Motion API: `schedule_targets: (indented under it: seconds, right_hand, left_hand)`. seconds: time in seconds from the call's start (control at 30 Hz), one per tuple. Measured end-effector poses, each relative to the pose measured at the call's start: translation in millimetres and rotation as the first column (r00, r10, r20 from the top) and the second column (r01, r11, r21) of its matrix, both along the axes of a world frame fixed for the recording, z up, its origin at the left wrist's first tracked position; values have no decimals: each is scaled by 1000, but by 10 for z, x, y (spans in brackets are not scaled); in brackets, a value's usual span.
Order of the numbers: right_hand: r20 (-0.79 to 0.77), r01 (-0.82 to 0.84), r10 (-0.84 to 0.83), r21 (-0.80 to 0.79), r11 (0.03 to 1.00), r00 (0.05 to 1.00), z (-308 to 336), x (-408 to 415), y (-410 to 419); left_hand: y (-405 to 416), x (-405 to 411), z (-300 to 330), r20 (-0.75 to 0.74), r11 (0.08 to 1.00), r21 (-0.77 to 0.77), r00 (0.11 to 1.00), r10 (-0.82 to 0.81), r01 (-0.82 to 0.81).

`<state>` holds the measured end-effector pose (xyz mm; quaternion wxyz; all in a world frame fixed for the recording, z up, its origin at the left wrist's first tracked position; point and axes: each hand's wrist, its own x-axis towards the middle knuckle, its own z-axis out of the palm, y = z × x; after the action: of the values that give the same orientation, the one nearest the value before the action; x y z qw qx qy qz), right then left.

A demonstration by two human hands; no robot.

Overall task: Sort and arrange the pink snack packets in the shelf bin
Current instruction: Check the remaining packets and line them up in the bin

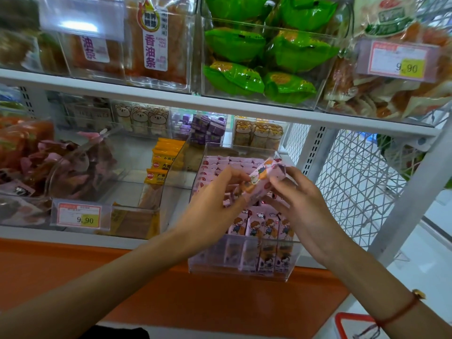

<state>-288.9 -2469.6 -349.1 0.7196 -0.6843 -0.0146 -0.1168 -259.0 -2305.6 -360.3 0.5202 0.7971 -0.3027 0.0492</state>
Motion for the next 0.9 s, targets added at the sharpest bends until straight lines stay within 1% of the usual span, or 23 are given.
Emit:
schedule_targets:
  seconds: [0.07,0.17,0.27,0.4,0.47,0.57,0.63,0.67,0.8,0.9]
  right_hand:
    - [64,67,-61,-108,992,996,-10,-22,12]
    - [212,146,-94,-248,958,973,26,-73,38]
    - [288,174,-86,-299,938,954,49,-99,45]
    - [308,228,-128,-313,922,943,45,-99,46]
    - [265,226,-155,-263,938,952,36,-85,23]
    - [127,139,-117,-177,974,985,23,-55,-15]
    - [56,83,-74,-185,979,996,19,-51,-25]
    - [36,72,-66,-204,976,997,16,-52,-23]
    - [-37,60,-72,-262,963,997,-10,-37,-9]
    - [-115,49,-78,-235,971,990,-3,-30,-2]
  left_hand:
    - [8,17,-14,15,999,39,1000,8,-9]
    - [30,54,17,32,1000,18,999,4,-4]
    - [48,85,48,-9,998,-11,998,-67,67]
    - [31,85,39,-114,980,-42,974,-198,194]
    - [23,88,36,-172,974,-49,959,-227,222]
    - [21,101,40,-302,968,-99,920,-251,232]
    - [20,109,52,-432,962,-171,861,-268,213]
    - [25,110,59,-469,963,-187,844,-262,195]
    - [30,108,107,-563,981,-162,807,-178,104]
    - [16,101,149,-617,988,-133,774,-143,76]
